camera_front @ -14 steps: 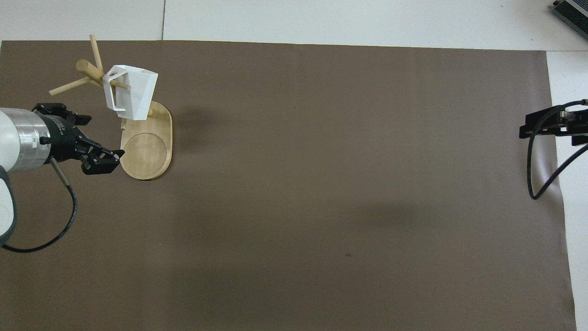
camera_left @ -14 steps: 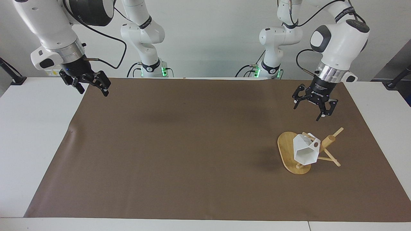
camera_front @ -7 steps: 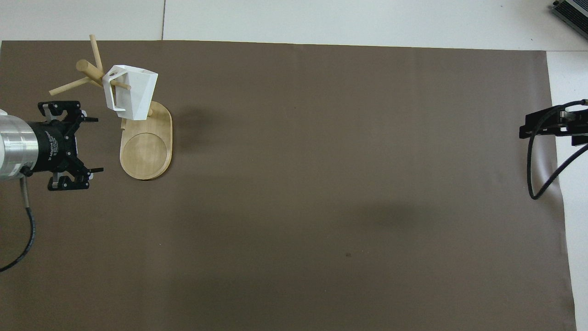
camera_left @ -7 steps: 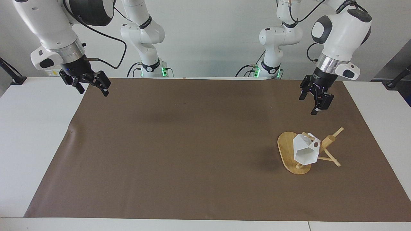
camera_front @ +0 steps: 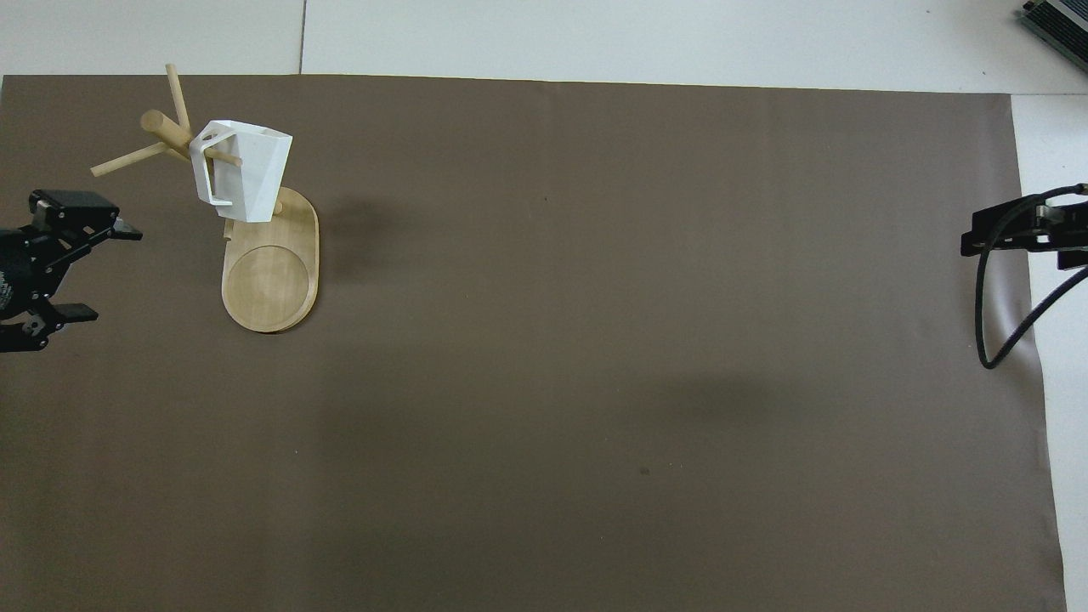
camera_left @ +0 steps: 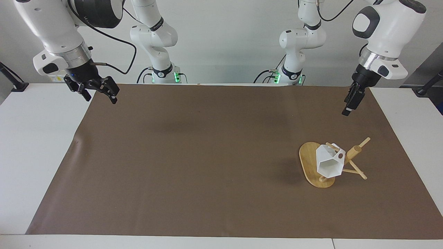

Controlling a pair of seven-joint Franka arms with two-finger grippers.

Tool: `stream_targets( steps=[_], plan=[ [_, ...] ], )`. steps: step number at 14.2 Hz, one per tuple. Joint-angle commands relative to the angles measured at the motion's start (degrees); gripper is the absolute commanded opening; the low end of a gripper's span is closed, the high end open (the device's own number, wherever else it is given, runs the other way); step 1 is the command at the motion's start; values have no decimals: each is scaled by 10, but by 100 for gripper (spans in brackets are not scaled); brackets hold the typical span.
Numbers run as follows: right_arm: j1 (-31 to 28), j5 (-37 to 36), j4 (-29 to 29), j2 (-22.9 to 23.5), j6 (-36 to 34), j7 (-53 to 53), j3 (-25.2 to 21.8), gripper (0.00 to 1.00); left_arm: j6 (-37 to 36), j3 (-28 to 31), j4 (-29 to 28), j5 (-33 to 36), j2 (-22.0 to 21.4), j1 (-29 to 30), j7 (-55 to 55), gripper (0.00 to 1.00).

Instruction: Hang cup on rack

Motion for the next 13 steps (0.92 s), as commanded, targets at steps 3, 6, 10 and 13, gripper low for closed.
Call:
stream_targets(
  steps=[3,6,10,13],
  plan=[
    [-4,1,-2,-2,-7,-12,2,100,-41,5,34,57,10,-8,249,100],
    [-4,1,-2,-2,-7,-12,1,100,-101,4,71,88,17,-13,348,100],
    [-4,1,-2,-2,-7,-12,2,100,-191,4,130,89,34,-12,448,100],
    [-4,1,-2,-2,-7,-12,2,100,-196,5,153,100,50,-14,451,100]
  ],
)
